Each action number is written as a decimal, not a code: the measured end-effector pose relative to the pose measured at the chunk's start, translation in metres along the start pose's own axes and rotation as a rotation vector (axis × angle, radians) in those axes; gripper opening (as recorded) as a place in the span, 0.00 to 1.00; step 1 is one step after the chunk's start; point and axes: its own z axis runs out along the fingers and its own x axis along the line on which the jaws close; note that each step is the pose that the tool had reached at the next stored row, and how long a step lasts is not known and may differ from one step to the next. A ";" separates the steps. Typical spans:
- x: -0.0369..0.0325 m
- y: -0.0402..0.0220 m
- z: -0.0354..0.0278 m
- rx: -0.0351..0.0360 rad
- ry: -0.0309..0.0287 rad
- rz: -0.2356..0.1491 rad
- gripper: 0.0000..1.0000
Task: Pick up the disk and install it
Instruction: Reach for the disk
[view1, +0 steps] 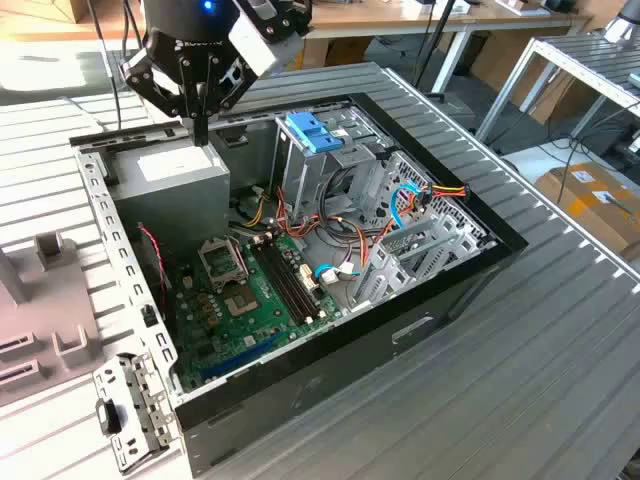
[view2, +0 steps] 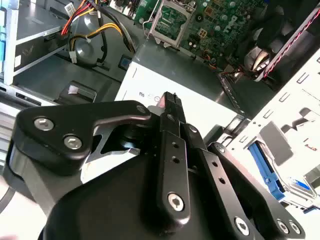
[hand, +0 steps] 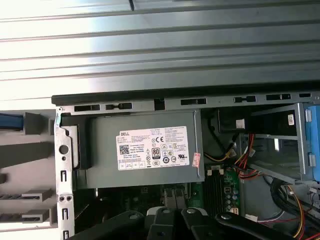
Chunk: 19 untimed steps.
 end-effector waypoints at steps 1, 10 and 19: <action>0.0001 0.0000 0.0000 0.0000 -0.0001 0.000 0.11; 0.0030 -0.0002 -0.0001 0.0000 0.0000 0.000 0.11; 0.0070 -0.0005 -0.0002 0.0000 0.0000 0.000 0.11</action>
